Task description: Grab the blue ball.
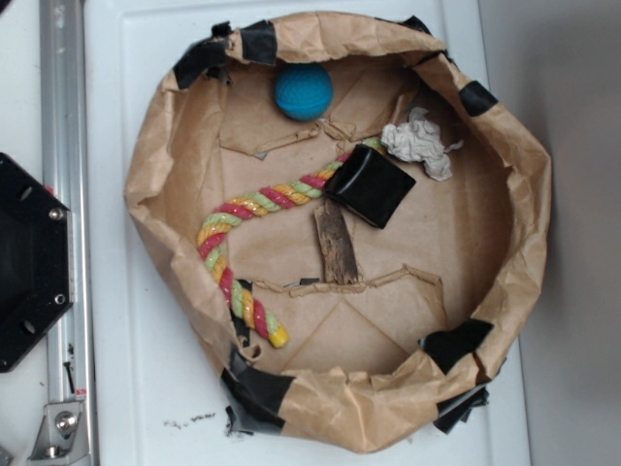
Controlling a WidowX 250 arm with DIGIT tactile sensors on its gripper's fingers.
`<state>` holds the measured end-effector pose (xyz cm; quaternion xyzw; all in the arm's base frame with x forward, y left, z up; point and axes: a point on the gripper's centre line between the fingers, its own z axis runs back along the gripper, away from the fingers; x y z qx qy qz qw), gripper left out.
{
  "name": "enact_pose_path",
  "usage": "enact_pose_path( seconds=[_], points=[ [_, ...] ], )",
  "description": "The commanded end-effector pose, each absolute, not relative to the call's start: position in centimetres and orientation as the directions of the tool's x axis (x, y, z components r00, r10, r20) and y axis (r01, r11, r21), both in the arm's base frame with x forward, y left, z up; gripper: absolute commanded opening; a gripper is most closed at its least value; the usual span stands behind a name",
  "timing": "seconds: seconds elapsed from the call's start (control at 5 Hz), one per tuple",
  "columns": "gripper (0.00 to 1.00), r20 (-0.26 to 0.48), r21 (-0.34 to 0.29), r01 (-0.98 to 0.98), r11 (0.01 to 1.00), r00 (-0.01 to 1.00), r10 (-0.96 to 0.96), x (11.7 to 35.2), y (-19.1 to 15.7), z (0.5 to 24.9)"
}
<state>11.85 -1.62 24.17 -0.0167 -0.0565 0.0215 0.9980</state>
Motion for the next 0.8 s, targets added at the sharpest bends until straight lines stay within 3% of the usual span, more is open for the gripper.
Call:
enact_pose_path(
  seconds=[0.0,0.2,0.4,0.6],
  points=[
    [1.0,0.112,-0.036,-0.041,0.999,0.993,0.045,11.8,-1.6,24.2],
    [1.0,-0.034,-0.083,-0.149,0.985,0.989,0.146,15.9,-0.4,22.2],
    [1.0,0.1,-0.14,-0.305,0.942,0.942,0.32,19.3,1.0,19.8],
    [1.0,0.18,-0.16,-0.509,0.846,0.827,0.532,21.2,2.3,17.8]
  ],
)
